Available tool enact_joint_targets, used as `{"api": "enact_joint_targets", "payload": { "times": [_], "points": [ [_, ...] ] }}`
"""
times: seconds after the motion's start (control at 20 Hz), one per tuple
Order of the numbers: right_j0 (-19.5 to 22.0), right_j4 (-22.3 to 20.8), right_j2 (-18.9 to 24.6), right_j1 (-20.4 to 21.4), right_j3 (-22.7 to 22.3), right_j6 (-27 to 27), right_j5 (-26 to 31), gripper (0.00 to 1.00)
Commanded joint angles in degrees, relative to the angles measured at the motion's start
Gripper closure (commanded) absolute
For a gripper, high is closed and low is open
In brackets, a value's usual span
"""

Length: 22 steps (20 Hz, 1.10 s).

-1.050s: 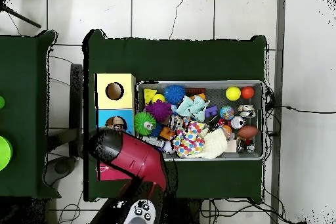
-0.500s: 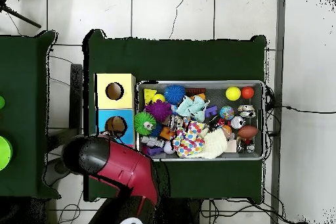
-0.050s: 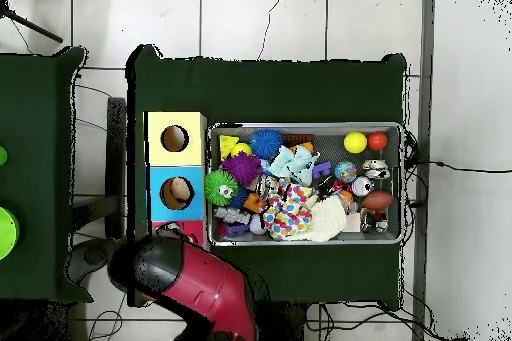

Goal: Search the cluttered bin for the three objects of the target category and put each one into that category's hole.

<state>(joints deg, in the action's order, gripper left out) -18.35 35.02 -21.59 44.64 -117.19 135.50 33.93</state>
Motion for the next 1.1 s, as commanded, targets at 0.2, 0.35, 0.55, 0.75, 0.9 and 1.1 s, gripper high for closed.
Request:
{"api": "enact_joint_targets", "payload": {
  "times": [0.2, 0.35, 0.55, 0.75, 0.9, 1.1],
  "points": [
    [10.8, -0.7, 13.5, 3.6, -18.0, -3.2, -16.7, 1.00],
    [11.7, -2.1, 15.3, 3.9, -19.1, -0.6, -18.6, 1.00],
    [12.0, -2.5, 17.5, 3.3, -19.2, 2.9, -20.5, 1.00],
    [8.3, -2.7, 15.1, 2.2, -15.3, 7.0, -16.7, 1.00],
    [5.6, -3.4, 12.3, 2.5, -12.5, 9.2, -11.9, 1.00],
    [3.9, -4.5, 9.8, 3.1, -9.9, 10.5, -6.7, 1.00]
  ]
}}
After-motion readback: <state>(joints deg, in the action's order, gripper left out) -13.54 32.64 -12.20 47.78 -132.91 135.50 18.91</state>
